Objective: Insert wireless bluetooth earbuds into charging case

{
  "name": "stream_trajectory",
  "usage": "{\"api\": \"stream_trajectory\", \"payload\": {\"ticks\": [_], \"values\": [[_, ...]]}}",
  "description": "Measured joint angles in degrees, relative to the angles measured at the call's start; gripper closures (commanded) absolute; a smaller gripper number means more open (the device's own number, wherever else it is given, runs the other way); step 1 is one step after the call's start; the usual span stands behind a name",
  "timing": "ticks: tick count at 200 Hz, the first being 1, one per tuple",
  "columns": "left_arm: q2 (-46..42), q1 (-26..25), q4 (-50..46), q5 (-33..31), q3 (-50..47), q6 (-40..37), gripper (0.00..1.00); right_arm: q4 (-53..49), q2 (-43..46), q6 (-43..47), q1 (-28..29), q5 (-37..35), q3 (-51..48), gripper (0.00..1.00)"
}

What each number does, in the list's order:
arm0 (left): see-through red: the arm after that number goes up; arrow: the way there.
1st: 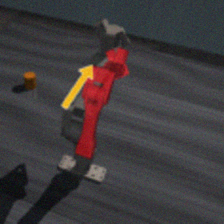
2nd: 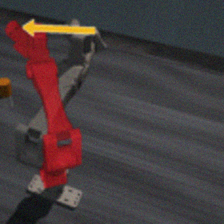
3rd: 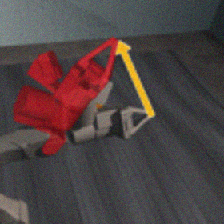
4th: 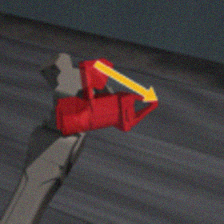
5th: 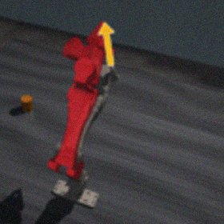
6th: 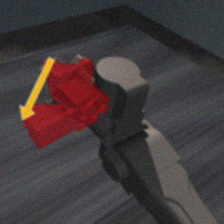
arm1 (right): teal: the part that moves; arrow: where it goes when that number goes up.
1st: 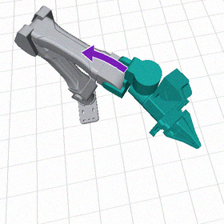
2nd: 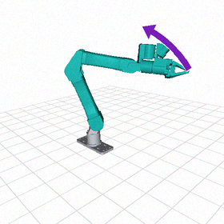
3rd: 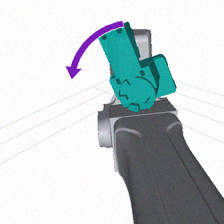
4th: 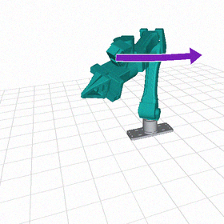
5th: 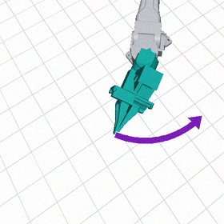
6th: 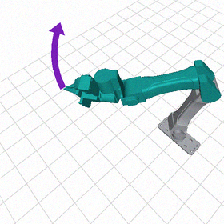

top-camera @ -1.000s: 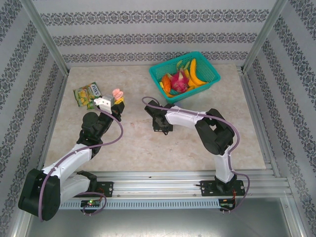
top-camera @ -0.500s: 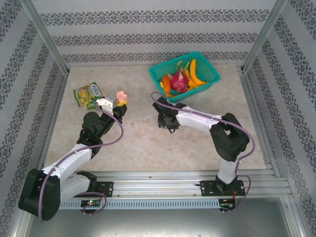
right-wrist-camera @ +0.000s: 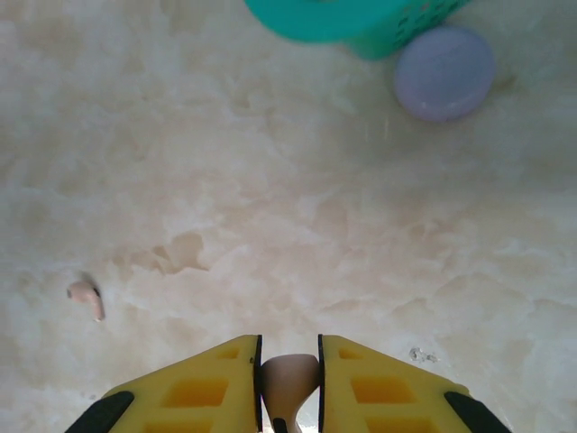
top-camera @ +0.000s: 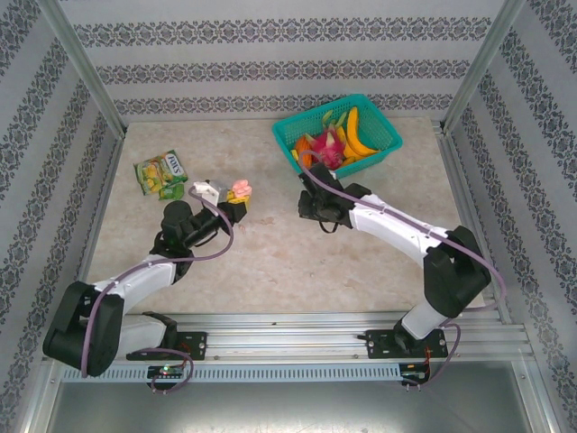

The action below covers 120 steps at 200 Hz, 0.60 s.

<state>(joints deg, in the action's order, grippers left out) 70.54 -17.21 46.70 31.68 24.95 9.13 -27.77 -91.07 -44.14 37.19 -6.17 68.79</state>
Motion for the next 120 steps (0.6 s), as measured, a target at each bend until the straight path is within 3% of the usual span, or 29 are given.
{"api": "stream_trajectory", "payload": {"ticks": [120], "values": [[23.69, -8.02, 12.22, 3.89, 2.97, -1.16, 1.0, 1.01, 4.04, 2.54, -1.84, 3.39, 0.17, 0.77]]}}
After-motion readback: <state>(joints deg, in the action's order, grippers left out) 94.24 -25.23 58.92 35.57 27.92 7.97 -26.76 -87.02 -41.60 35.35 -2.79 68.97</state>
